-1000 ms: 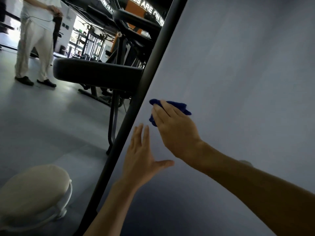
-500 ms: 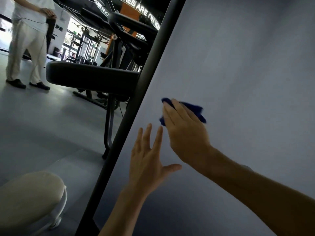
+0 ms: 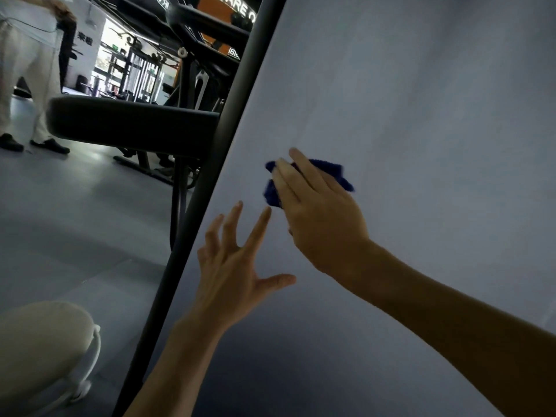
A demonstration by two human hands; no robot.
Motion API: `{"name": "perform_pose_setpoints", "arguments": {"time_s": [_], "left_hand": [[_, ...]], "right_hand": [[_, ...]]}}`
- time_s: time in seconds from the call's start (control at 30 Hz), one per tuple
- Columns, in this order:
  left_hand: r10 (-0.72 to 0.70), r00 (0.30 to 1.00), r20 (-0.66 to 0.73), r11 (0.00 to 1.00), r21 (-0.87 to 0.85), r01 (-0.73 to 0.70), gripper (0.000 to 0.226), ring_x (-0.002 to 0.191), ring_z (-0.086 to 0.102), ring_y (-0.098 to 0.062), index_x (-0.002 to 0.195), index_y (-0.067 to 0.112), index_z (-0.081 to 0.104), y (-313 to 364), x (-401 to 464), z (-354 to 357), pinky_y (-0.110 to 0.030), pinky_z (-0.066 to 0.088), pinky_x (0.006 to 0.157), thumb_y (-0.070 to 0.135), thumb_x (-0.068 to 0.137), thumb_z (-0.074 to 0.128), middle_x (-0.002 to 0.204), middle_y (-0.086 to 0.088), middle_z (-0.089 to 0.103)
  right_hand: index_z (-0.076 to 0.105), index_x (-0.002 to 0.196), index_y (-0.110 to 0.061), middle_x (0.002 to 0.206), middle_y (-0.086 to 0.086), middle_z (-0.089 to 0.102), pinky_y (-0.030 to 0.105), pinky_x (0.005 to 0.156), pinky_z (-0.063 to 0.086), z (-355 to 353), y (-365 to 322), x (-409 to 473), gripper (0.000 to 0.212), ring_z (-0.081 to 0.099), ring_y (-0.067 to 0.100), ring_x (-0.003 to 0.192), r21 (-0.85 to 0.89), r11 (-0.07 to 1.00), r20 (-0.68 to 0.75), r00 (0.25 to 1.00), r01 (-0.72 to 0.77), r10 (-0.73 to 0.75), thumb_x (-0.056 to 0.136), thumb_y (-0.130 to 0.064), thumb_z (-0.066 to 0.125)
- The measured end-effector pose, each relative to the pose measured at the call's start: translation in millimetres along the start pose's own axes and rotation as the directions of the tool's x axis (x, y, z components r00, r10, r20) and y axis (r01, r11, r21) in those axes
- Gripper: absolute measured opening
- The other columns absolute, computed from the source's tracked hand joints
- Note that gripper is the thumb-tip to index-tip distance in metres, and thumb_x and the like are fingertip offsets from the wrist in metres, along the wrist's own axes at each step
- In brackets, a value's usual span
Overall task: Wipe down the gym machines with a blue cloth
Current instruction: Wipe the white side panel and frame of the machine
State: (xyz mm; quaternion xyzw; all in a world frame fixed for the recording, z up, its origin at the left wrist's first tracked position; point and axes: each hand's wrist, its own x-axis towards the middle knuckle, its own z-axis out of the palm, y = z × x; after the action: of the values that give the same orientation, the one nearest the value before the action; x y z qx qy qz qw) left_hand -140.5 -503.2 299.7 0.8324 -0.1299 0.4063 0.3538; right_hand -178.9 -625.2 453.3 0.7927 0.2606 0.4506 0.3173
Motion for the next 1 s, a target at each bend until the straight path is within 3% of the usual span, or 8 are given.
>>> {"name": "perform_pose_setpoints", "arguments": {"time_s": [0.13,0.3,0.37,0.43,0.6,0.77,0.87,1.0], "left_hand": [[-0.013,0.999,0.041,1.0,0.009,0.013,0.115,0.155,0.003,-0.039,0.16,0.054,-0.011,1.8,0.7,-2.7,-0.065,0.032,0.112,0.098,0.067,0.04,0.172,0.002,-0.013],[-0.009,0.999,0.038,1.0,0.003,0.008,0.115,0.155,0.003,-0.039,0.161,0.052,-0.008,1.3,1.4,-3.7,-0.064,0.033,0.111,0.098,0.068,0.041,0.171,0.002,-0.014],[-0.005,0.999,0.04,1.0,-0.001,0.006,0.114,0.155,0.004,-0.039,0.161,0.052,-0.008,0.1,1.0,-3.1,-0.063,0.034,0.11,0.098,0.069,0.042,0.172,0.002,-0.013],[0.0,0.999,0.038,1.0,0.012,0.0,0.113,0.154,0.008,-0.04,0.16,0.05,-0.002,0.6,2.3,-4.9,-0.063,0.036,0.109,0.098,0.068,0.043,0.172,0.001,-0.01],[-0.016,0.995,0.094,0.998,0.059,0.011,0.117,0.155,0.002,-0.038,0.155,0.05,-0.008,2.2,8.0,-12.7,-0.06,0.032,0.117,0.097,0.065,0.05,0.168,0.001,-0.017],[0.014,0.998,0.056,0.997,0.073,-0.018,0.119,0.153,0.013,-0.042,0.16,0.05,-0.006,1.6,5.9,-11.3,-0.063,0.042,0.109,0.101,0.063,0.038,0.171,-0.008,-0.004],[0.008,0.998,0.055,0.999,0.052,-0.01,0.118,0.152,0.012,-0.041,0.161,0.051,-0.008,4.5,5.0,-13.0,-0.063,0.043,0.108,0.099,0.063,0.039,0.171,-0.006,-0.005],[-0.006,0.997,0.075,1.0,0.03,0.004,0.115,0.155,0.006,-0.042,0.159,0.053,-0.015,9.0,3.3,-13.5,-0.063,0.042,0.11,0.097,0.066,0.036,0.17,-0.003,-0.012]], "right_hand": [[0.034,0.156,0.0,0.165,0.013,0.03,0.048,0.114,0.039,-10.1,19.4,-52.6,0.081,0.021,0.034,0.155,-0.007,0.994,0.094,0.99,-0.11,0.11,0.085,-0.006,0.071],[0.04,0.151,0.004,0.161,0.016,0.036,0.046,0.11,0.044,-1.3,3.6,-14.6,0.06,0.027,0.035,0.153,-0.006,0.995,0.04,0.995,-0.096,0.096,0.093,0.003,0.054],[0.043,0.149,0.002,0.161,0.014,0.037,0.04,0.115,0.037,3.1,-8.9,23.3,0.053,0.025,0.03,0.154,0.002,0.997,0.039,0.996,-0.083,0.083,0.096,-0.002,0.046],[0.036,0.154,-0.001,0.165,0.011,0.029,0.034,0.121,0.025,7.3,-24.1,66.3,0.055,0.017,0.025,0.157,0.066,0.994,0.074,0.994,-0.085,0.08,0.101,-0.008,0.042],[0.026,0.159,-0.003,0.168,0.011,0.022,0.036,0.126,0.014,7.2,-46.6,132.2,0.053,0.011,0.027,0.157,0.012,0.999,0.172,0.985,-0.033,0.031,0.108,-0.017,0.034],[0.044,0.15,-0.001,0.16,0.013,0.04,0.04,0.126,0.014,0.0,-9.9,70.4,0.055,0.029,0.032,0.152,-0.025,0.999,0.024,0.999,-0.036,0.037,0.097,-0.01,0.034],[0.04,0.153,-0.002,0.163,0.011,0.036,0.043,0.125,0.022,-12.0,15.2,6.5,0.06,0.026,0.031,0.153,-0.023,0.993,-0.011,0.993,-0.115,0.115,0.095,-0.011,0.051],[0.032,0.156,0.0,0.166,0.011,0.03,0.049,0.116,0.039,-16.4,23.1,-40.2,0.077,0.023,0.033,0.155,0.0,0.977,0.053,0.976,-0.211,0.211,0.087,-0.006,0.066]]}}
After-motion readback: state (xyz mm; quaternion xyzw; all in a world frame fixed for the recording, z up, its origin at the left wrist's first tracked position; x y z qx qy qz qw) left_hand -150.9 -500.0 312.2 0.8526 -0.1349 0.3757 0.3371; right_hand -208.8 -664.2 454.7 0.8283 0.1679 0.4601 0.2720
